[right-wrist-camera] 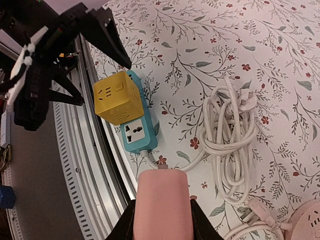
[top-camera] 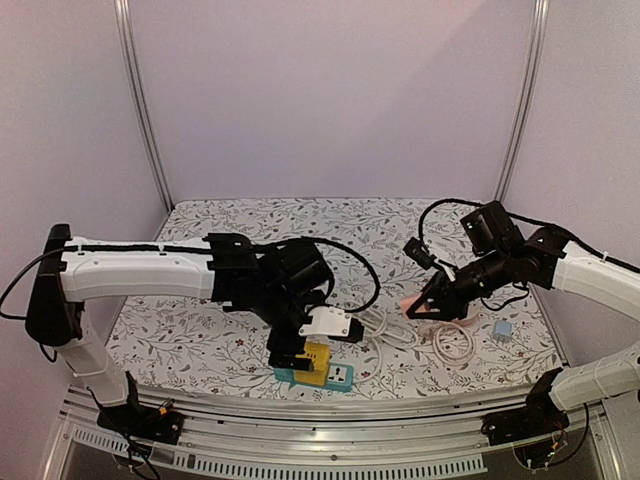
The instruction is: Insert the plug
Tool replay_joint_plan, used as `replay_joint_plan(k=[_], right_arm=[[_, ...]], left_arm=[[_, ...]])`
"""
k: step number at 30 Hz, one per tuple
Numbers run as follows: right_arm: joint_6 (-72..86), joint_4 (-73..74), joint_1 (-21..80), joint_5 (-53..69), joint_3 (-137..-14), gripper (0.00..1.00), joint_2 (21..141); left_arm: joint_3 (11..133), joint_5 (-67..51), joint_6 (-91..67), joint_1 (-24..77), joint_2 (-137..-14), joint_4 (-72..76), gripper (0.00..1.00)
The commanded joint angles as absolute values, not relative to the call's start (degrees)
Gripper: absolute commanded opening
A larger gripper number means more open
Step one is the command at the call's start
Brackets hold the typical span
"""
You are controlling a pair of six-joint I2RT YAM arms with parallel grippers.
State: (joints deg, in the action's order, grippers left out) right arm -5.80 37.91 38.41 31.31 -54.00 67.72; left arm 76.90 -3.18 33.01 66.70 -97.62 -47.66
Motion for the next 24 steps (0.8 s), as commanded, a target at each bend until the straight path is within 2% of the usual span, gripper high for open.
replay_joint_plan(k=[1,8,13,24], right_arm=[[-6.9,39.0,41.1,31.1,-56.3,0.0,69.9],[-8.9,41.7,46.0,30.6,-60.4,0.0,73.8],[-8.9,46.3,50.4,27.6,-66.5,0.0,81.1],[-4.5,55.3,60.0,19.6,-78.6,0.0,96.5]], left_arm=[[75.5,-1.9,26.4,66.4,-89.8,-41.5,0.99],[70.3,-0.2,15.4,64.6,-79.0,-32.8,1.0],[64.5,7.4,8.8,64.0,-70.4,-29.3,1.0],[56.8,15.0,-1.2,61.7,-54.7,-33.4,0.99]])
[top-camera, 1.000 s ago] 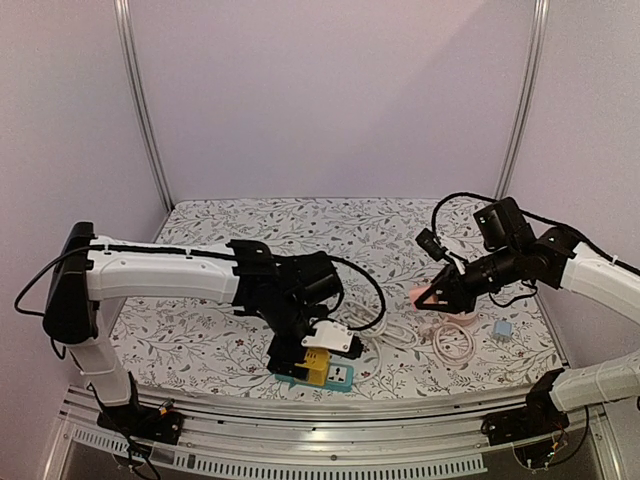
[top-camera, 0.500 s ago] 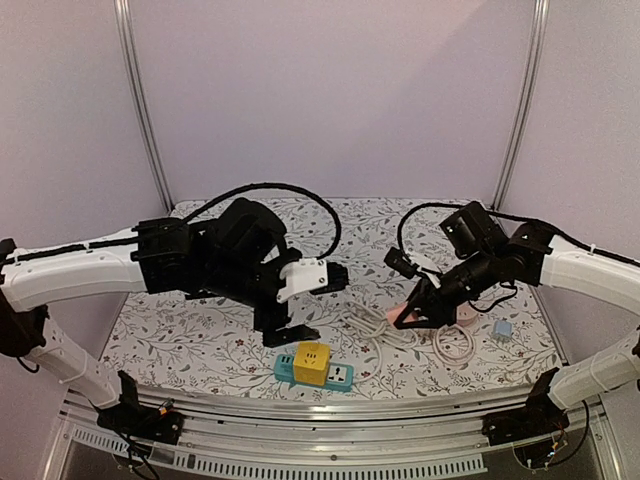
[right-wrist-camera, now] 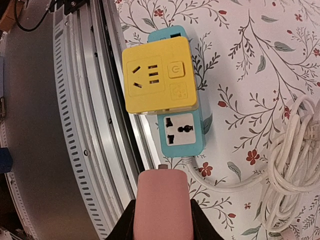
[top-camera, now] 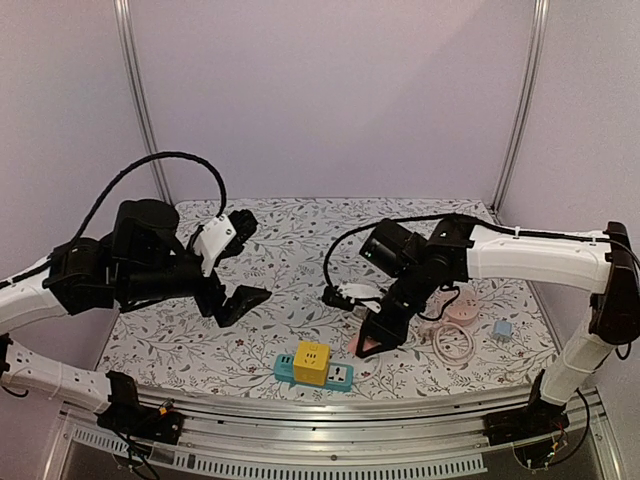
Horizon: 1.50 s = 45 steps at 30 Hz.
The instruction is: Insert the plug
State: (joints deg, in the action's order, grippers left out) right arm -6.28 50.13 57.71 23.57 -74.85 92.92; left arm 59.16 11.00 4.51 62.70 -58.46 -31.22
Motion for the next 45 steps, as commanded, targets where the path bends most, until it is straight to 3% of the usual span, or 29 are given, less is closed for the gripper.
replay_joint_plan(k=[1,20,45], right_arm=[[-4.3,56.3,60.7,18.7,-79.7,0.0,97.7],[-0.3,64.8,70.0,4.7,-93.8,0.0,114.8],[-1.3,63.3,70.7,1.8,-96.4,0.0,117.4]], left_arm=[[56.3,15.3,-1.8,61.6,-53.6,-34.1,0.99],[55.2,15.7,-0.4,58.0,-49.4,-37.6,1.0],[55.3,15.7,0.0,56.7,-50.6,-37.7,0.99]])
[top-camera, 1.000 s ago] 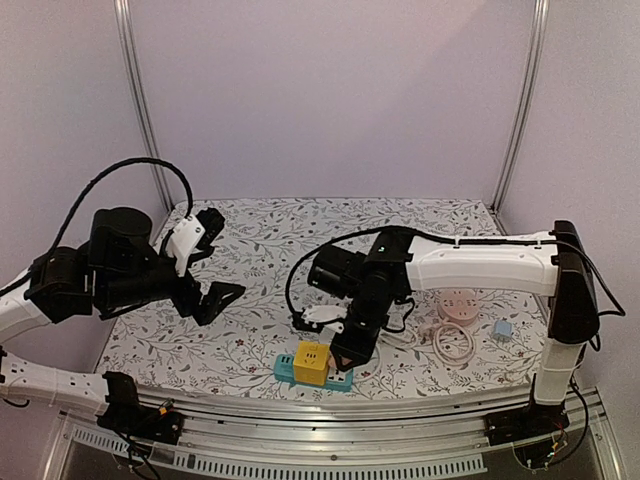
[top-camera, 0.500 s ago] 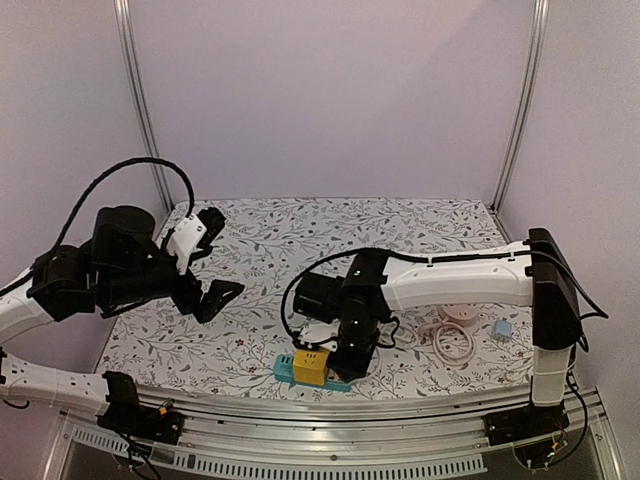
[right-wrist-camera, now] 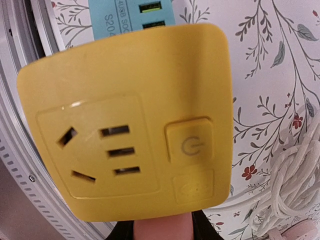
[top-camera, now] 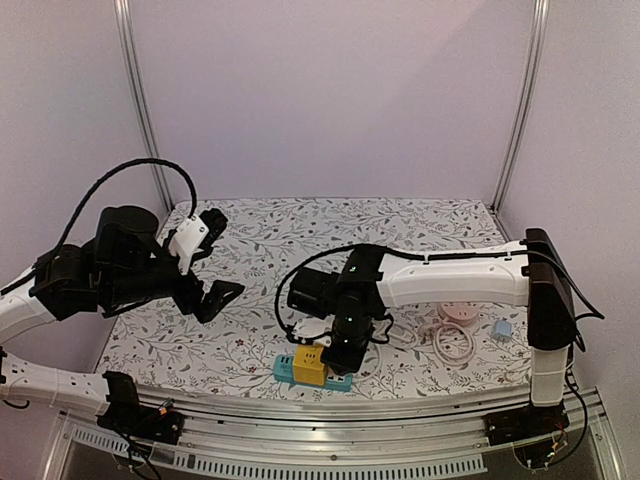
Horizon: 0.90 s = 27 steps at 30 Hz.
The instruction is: Insert the plug
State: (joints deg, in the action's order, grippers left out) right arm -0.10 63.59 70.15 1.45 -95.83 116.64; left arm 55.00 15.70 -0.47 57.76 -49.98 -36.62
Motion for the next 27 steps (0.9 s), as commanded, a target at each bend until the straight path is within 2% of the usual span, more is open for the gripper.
replay_joint_plan(k=[1,16,27], right_arm=[[-1.3,63.3,70.6,2.0,-96.2,0.0,117.2],[-1.9,61.9,71.2,4.2,-90.7,0.0,115.5],[-3.4,61.7,71.2,1.2,-92.2,0.0,117.3]], left_arm=[[55.2,15.6,0.0,56.6,-50.6,-37.7,0.99],[54.6,15.9,0.0,56.0,-49.8,-38.1,0.99],[54.7,16.3,0.0,56.0,-49.5,-38.6,0.99]])
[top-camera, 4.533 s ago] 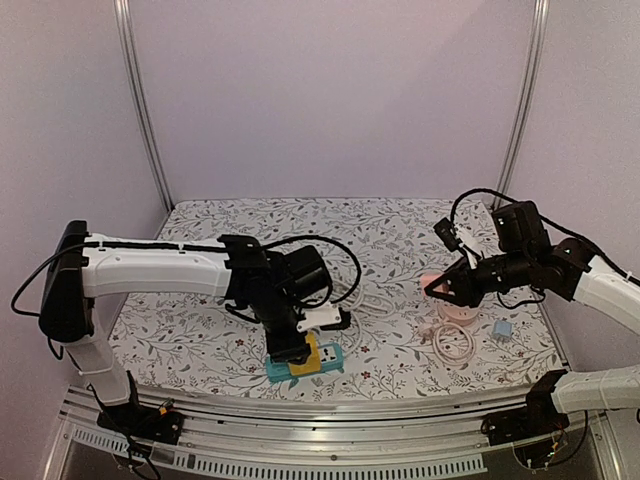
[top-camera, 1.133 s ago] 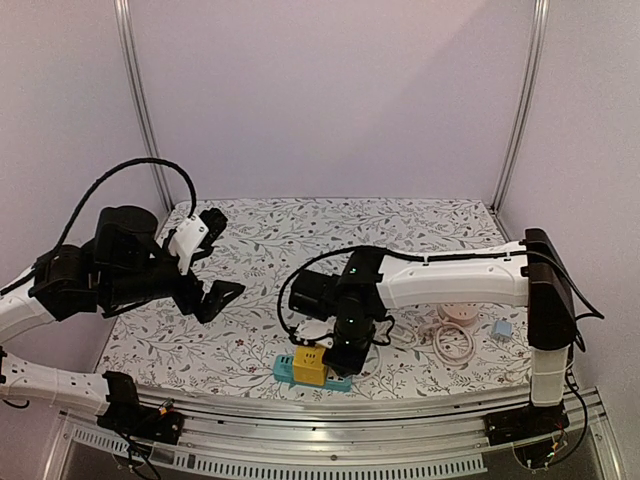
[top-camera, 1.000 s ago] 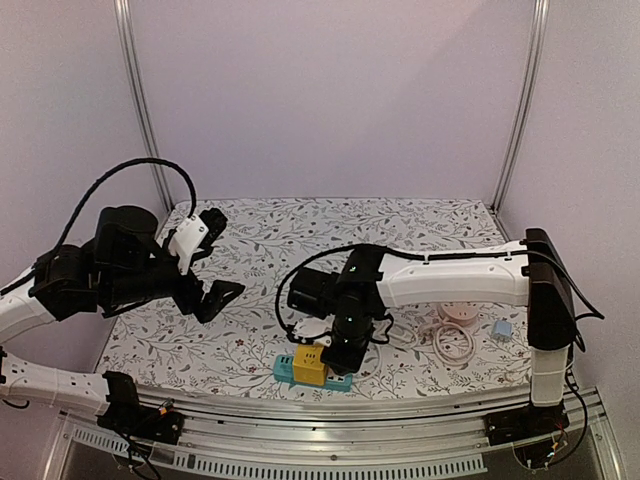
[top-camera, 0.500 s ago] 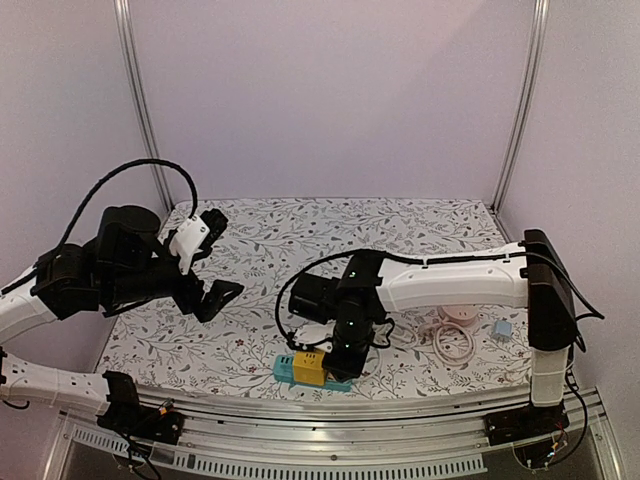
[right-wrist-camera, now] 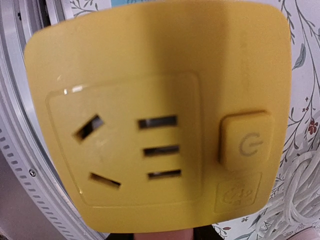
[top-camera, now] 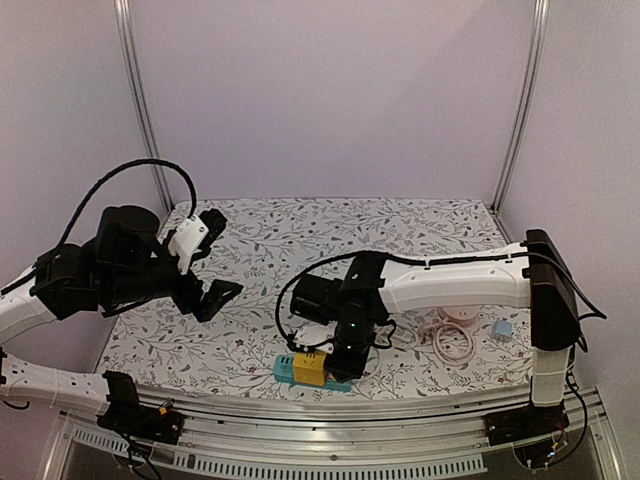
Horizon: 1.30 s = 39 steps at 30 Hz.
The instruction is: Insert the plug
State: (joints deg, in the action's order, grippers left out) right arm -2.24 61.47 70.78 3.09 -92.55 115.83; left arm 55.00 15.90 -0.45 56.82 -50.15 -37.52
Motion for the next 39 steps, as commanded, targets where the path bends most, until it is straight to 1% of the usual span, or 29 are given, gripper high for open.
replay_joint_plan(k=[1,8,11,18,20,27,39], right_arm=[[-3.4,61.7,71.2,0.9,-92.4,0.01,117.5],[-2.9,61.1,71.2,2.4,-92.8,0.25,117.5],[-2.7,60.9,71.2,2.5,-93.7,0.32,117.8],[-1.7,60.6,71.4,0.5,-96.9,0.52,118.7],[-1.4,60.6,71.4,0.4,-98.2,0.54,118.9],[-0.8,60.7,71.7,0.9,-102.1,0.55,118.7],[1.2,59.9,71.7,1.1,-99.7,0.57,113.2]], left_arm=[[54.7,16.3,0.0,56.0,-49.4,-38.5,0.99],[54.1,16.3,0.0,55.9,-48.7,-38.7,0.99],[54.0,16.4,0.0,55.9,-48.4,-38.9,0.99],[53.8,16.6,0.0,55.8,-47.9,-39.4,0.98],[53.7,16.6,0.0,55.7,-47.6,-39.3,0.99],[54.0,16.6,0.0,55.6,-47.6,-39.6,0.99],[55.9,15.7,0.6,55.5,-49.1,-40.6,0.98]])
